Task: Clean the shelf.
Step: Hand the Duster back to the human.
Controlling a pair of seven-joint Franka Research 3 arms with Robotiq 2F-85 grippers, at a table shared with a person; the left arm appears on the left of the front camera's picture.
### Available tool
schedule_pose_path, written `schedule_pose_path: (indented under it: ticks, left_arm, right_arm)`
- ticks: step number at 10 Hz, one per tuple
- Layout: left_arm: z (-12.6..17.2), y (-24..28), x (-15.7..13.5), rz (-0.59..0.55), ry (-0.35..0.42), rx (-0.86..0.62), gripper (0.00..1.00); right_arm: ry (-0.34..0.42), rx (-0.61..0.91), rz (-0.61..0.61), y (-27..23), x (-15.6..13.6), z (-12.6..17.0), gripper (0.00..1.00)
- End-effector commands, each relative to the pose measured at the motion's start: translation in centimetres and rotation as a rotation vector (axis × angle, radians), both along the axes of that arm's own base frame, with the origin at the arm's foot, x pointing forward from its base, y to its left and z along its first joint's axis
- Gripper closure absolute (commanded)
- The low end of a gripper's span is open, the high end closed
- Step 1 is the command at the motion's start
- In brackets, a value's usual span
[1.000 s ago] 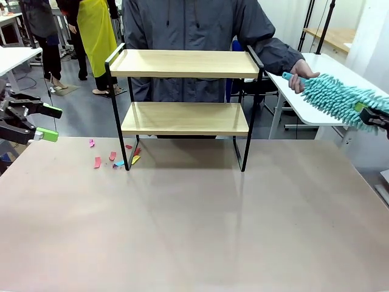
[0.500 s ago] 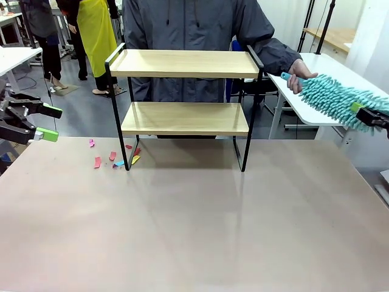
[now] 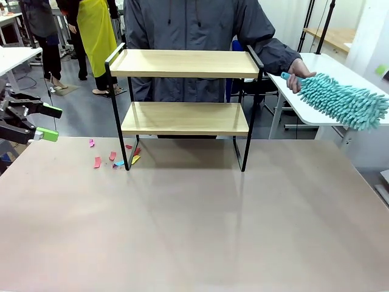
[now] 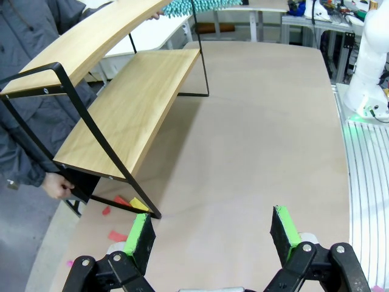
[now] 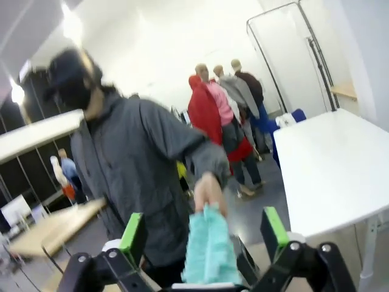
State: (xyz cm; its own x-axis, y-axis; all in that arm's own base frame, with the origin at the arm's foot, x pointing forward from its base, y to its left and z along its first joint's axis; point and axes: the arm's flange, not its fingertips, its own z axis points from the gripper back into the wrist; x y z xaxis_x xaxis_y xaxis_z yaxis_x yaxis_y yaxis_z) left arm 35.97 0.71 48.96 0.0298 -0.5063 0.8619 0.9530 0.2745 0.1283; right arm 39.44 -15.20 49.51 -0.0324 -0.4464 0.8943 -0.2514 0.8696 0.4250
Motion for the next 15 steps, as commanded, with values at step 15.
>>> schedule_pose_path:
  ticks: [15]
  left_arm:
    - [0.1, -0.1, 0.2, -0.001, -0.008, -0.022, 0.00]
  right_arm:
    - [-0.089, 0.257, -0.101, -9.2, -1.1, 8.1, 0.00]
